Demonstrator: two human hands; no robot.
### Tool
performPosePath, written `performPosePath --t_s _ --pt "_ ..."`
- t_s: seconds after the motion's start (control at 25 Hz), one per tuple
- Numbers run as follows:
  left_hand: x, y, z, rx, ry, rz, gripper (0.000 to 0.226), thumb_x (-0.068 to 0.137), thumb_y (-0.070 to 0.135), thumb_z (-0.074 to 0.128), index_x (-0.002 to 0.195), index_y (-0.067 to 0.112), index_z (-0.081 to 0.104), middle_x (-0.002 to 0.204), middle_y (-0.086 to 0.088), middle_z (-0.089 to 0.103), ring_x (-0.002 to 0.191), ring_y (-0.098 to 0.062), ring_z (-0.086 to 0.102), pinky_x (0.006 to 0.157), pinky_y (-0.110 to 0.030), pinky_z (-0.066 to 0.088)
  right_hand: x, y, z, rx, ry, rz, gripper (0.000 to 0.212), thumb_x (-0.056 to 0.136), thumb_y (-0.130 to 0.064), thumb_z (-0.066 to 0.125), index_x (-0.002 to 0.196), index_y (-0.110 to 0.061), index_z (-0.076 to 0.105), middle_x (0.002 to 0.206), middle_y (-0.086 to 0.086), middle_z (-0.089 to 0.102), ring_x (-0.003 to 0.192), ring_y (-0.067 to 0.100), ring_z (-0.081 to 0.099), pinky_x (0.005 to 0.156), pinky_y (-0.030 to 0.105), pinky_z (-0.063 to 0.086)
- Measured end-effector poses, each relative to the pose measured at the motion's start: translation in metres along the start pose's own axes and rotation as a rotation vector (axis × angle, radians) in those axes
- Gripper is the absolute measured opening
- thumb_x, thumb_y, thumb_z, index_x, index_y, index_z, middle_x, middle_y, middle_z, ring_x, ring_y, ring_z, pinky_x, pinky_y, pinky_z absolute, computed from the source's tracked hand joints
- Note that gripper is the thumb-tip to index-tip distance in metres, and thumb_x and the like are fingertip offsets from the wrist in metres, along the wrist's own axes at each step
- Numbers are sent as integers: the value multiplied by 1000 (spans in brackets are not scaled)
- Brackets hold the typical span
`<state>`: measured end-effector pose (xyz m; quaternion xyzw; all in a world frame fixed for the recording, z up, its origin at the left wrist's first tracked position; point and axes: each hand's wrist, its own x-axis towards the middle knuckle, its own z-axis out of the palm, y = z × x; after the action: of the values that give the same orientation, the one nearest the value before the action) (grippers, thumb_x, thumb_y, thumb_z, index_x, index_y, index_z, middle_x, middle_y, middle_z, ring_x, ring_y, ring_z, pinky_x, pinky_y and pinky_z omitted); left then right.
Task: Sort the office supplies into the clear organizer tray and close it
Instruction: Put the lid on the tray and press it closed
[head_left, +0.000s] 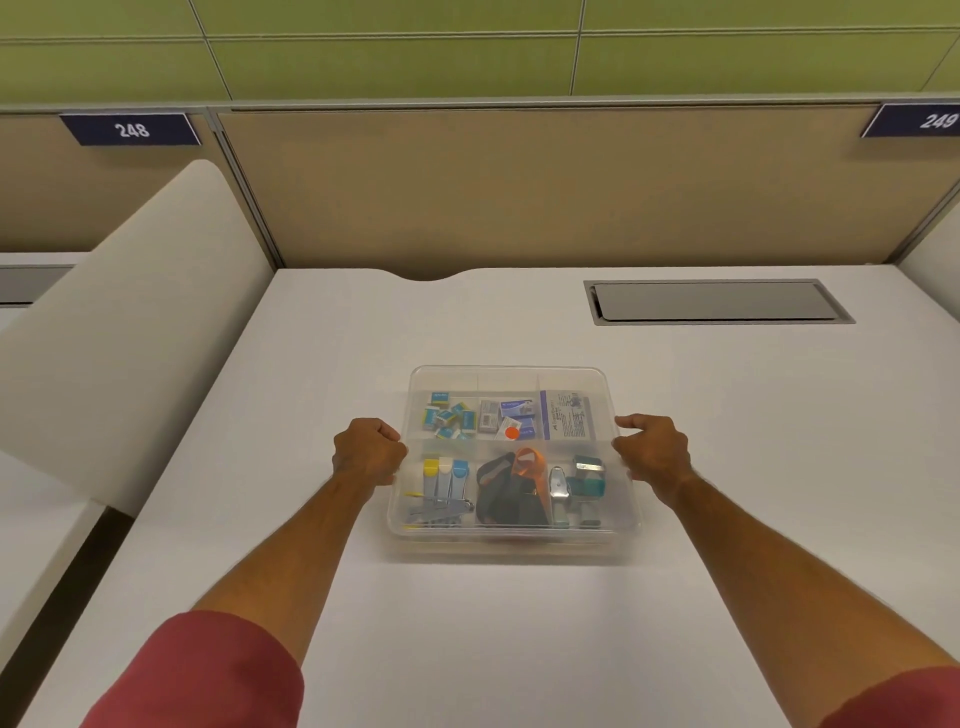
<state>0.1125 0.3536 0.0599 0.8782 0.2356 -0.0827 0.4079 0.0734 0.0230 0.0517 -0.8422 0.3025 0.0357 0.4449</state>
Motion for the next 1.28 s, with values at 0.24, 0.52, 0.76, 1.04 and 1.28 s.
performPosePath --t_s 0.24,0.52,0.76,1.04,1.28 --pt "-6 -5 5 121 10 167 34 80 7 70 112 11 61 115 -14 63 99 -31 63 84 -39 56 -2 3 4 -163 1 -89 45 90 -23 64 133 -16 55 136 10 57 116 33 59 100 47 49" --pt "-28 -23 15 554 -257 563 109 66 70 68 150 25 15 158 -5 17 143 -29 21 112 -52 27 -27 12 12 -584 -246 -382 109 72 -74 58 154 -26 4 162 10 1 148 36 5 116 54 18" --pt "-28 -30 18 663 -382 534 137 47 90 53 151 28 -10 161 -5 -12 148 -29 -6 117 -51 11 -35 15 12 -686 -384 -422 129 61 -79 60 152 -24 -12 160 9 -19 148 34 -13 119 51 6" --pt "-30 -30 19 649 -369 540 139 44 91 52 151 27 -10 161 -5 -12 148 -28 -8 117 -49 13 -41 12 12 -715 -444 -367 143 45 -86 56 151 -23 -16 158 11 -27 146 36 -19 118 52 5" --pt "-35 -35 21 723 -343 574 131 57 87 53 151 25 -13 159 -6 -19 147 -27 -16 118 -46 7 -41 16 15 -742 -431 -362 149 37 -91 52 151 -26 -18 158 10 -27 147 34 -18 118 53 9"
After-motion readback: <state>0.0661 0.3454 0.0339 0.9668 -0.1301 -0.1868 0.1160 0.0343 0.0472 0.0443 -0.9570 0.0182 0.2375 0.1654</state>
